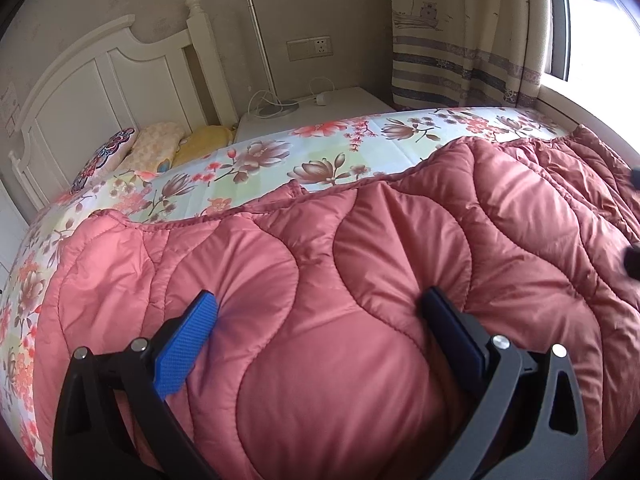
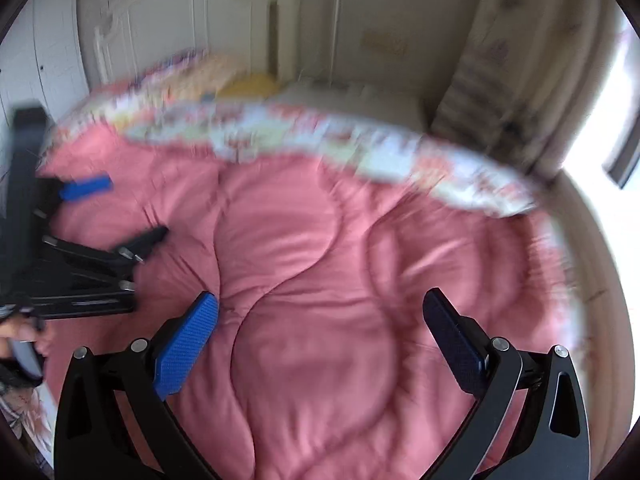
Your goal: Fold large clothes
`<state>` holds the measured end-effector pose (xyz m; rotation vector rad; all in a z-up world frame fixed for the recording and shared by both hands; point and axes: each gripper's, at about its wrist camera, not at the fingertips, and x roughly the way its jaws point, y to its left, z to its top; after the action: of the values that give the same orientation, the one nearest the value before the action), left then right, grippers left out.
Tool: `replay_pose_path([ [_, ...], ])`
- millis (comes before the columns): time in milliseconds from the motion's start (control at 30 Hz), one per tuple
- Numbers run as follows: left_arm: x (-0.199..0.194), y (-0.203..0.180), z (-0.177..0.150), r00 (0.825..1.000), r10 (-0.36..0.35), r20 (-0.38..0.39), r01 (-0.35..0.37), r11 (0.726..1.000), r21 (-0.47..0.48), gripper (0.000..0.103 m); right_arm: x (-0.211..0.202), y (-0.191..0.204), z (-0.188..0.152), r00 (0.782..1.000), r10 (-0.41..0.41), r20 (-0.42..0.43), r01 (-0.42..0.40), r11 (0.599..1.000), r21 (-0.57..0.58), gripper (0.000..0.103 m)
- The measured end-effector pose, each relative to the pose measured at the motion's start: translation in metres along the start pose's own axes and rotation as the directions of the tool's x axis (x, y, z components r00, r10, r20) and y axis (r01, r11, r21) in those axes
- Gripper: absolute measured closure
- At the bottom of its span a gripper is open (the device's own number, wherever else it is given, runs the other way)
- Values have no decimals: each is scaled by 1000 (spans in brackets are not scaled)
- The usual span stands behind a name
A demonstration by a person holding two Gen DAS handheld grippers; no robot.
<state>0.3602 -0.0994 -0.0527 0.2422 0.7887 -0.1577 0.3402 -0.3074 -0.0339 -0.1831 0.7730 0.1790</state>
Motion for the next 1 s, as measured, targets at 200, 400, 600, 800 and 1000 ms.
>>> replay_pose_path([
  [200, 0, 2, 0, 1000, -15, -1, 15, 1000, -11, 2, -12, -43, -35, 1000, -16, -22, 17, 998, 59, 5],
  [400, 1, 4, 0, 1000, -25, 0, 25, 1000, -18, 2, 16, -60, -60, 997, 75, -26, -72, 992, 101, 4],
  [600, 1, 5, -1, 1000, -31, -1, 31, 999, -22, 2, 15, -65, -56, 989, 106, -105, -97, 991, 87, 5],
  [800, 0, 7, -1, 999, -47, -4, 47, 998, -33, 2, -16, -75, -5, 999, -47, -28, 47, 999, 24, 5],
  [1000, 1, 8, -1, 998, -57, -4, 56, 998, -39, 2, 54, -116, 12, 989, -29, -145, 55, 983, 173, 5],
])
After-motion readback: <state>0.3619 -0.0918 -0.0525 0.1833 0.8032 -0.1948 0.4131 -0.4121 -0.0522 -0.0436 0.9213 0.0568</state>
